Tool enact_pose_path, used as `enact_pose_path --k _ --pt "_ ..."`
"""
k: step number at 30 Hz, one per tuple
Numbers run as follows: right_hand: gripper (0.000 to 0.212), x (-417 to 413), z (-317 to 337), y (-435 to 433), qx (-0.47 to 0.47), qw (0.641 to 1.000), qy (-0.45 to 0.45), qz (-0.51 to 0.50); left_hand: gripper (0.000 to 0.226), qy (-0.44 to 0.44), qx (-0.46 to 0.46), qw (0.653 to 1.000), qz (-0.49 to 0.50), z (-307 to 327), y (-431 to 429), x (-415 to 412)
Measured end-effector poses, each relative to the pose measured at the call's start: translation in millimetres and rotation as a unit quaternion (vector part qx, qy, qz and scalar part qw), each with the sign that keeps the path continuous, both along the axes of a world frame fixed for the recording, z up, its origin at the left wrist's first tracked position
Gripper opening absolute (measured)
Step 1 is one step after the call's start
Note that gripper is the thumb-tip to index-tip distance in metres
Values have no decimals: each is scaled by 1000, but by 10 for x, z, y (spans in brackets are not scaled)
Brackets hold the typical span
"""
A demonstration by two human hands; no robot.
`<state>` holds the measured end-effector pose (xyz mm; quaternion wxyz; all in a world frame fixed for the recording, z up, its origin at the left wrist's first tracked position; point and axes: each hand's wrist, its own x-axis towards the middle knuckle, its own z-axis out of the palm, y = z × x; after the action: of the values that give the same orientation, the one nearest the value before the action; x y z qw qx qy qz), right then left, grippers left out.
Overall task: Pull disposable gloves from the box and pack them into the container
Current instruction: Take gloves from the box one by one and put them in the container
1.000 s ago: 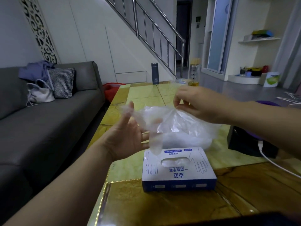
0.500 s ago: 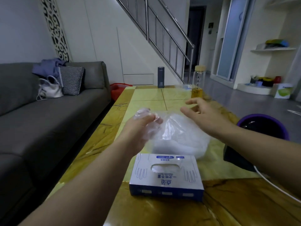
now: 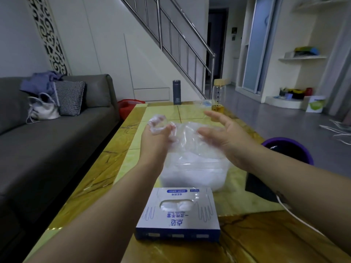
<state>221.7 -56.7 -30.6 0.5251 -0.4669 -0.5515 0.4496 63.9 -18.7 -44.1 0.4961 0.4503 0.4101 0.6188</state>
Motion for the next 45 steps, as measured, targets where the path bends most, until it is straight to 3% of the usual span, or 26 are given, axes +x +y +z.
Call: enact_pose_path --k 3,9,12,14,16,18,20,22,25,28,31,33,35,36,37,38,39,42,45 --pt "50 11 188 8 47 996 -60 38 27 39 12 999 -14 141 32 -64" --pt "66 181 495 166 64 991 -120 2 42 66 -36 997 -26 222 335 -531" --pt "70 240 370 313 26 979 -203 3 45 122 -59 987 83 170 529 -757" --pt "71 223 227 450 -8 968 -250 6 40 171 7 969 180 198 583 -837" --pt "71 188 73 609 -43 957 -285 8 35 258 144 928 227 261 562 -814" --pt "71 163 -80 746 -82 944 -318 20 31 397 276 863 151 282 509 -650" --pt "73 169 -234 870 -125 923 -363 34 33 583 284 762 -8 159 553 -426" --pt "73 158 -342 931 -160 898 -406 49 44 710 191 661 -153 -34 663 -253" --pt "76 135 -484 1013 -193 851 -485 53 48 768 56 578 -270 -274 867 -84" --pt "79 134 -585 1123 -202 766 -608 58 51 786 31 539 -300 -407 1034 60" --pt "67 80 -568 1151 -221 672 -702 77 53 797 11 508 -327 -485 1118 146" --pt "53 19 -483 1128 -173 608 -774 35 52 796 -8 501 -340 -554 1187 178" --pt "39 -15 -444 1158 -52 559 -828 -18 51 789 -33 498 -358 -618 1242 204" --pt "35 -26 -457 1193 -3 573 -819 -25 51 785 -43 500 -364 -647 1259 216" --pt "36 -50 -473 1226 14 610 -793 -6 51 781 -49 503 -367 -665 1263 226" --pt "42 -62 -520 1261 -3 658 -752 37 52 777 -53 508 -368 -688 1271 240" --pt "53 -67 -590 1292 -50 684 -721 94 53 774 -56 514 -365 -706 1274 246" --pt "93 46 -878 1456 -199 680 -681 183 59 767 -72 527 -358 -761 1311 233" --pt "107 150 -1038 1594 -250 671 -672 190 62 776 -98 514 -353 -777 1330 216"
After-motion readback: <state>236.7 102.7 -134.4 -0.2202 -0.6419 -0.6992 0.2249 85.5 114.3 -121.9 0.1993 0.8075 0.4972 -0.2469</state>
